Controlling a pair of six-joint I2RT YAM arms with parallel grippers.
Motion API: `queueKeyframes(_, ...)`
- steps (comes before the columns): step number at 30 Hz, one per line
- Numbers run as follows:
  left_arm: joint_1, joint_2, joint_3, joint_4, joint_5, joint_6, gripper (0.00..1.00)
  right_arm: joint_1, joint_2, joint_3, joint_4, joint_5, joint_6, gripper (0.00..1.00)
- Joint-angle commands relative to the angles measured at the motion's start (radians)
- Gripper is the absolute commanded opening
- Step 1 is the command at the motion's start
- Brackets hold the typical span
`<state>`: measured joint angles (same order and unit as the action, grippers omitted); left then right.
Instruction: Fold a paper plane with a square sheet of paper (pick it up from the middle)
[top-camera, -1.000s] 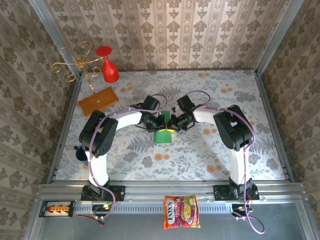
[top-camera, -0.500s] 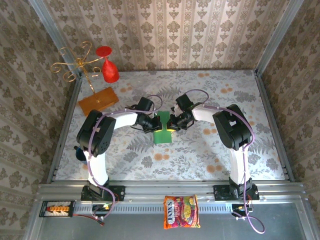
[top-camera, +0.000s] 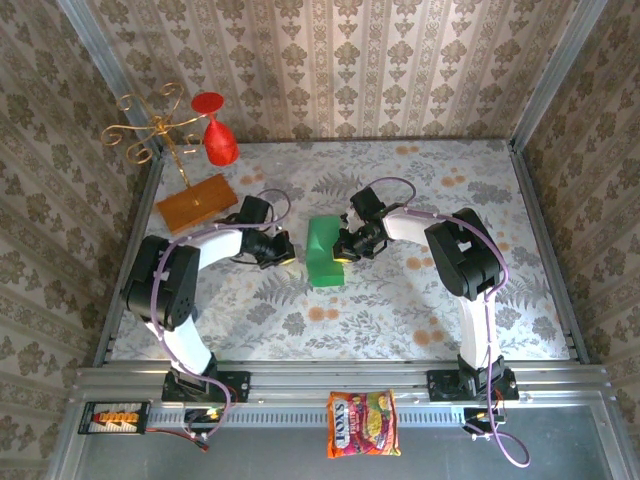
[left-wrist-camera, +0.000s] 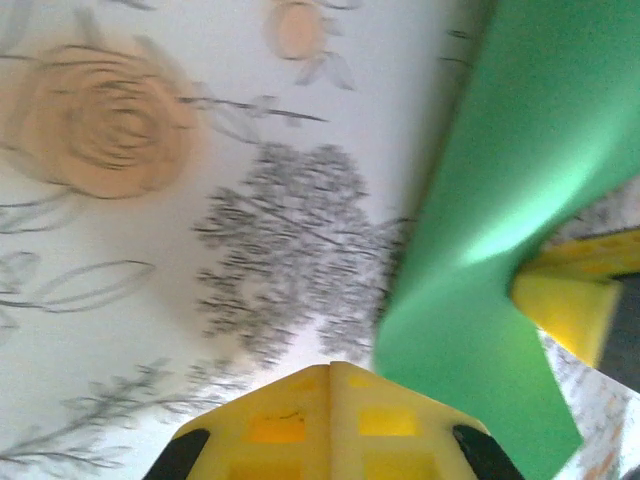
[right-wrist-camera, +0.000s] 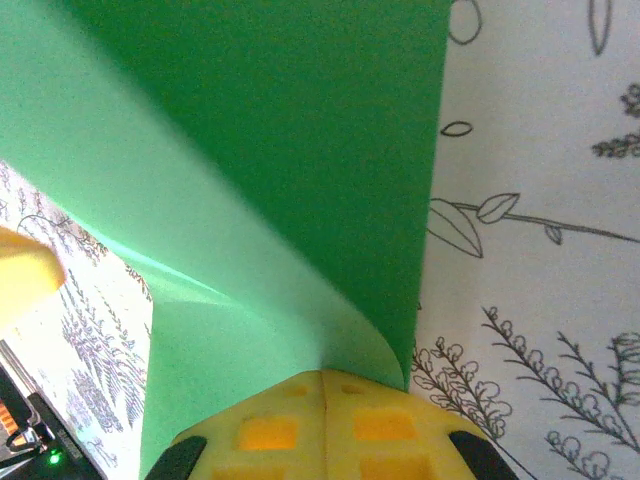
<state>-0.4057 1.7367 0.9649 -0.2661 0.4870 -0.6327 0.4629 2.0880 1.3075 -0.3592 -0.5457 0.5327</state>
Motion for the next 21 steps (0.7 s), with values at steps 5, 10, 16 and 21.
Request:
queueKeyframes(5,-0.139,0.090,0.105,0.117,0.016,-0.066,0.00,-0.001,0.142,-0.090,-0.223,0.288,-0.014,0.00)
queueKeyframes(10,-0.145,0.150,0.074,0.230,0.011,-0.114,0.00,-0.001,0.140,-0.094,-0.219,0.283,-0.006,0.00)
queueKeyframes(16,-0.137,0.175,0.036,0.287,-0.018,-0.118,0.00,-0.001,0.140,-0.100,-0.222,0.294,-0.011,0.00)
queueKeyframes(21,-0.091,0.172,-0.037,0.371,-0.033,-0.145,0.00,-0.003,0.145,-0.102,-0.229,0.305,-0.018,0.00)
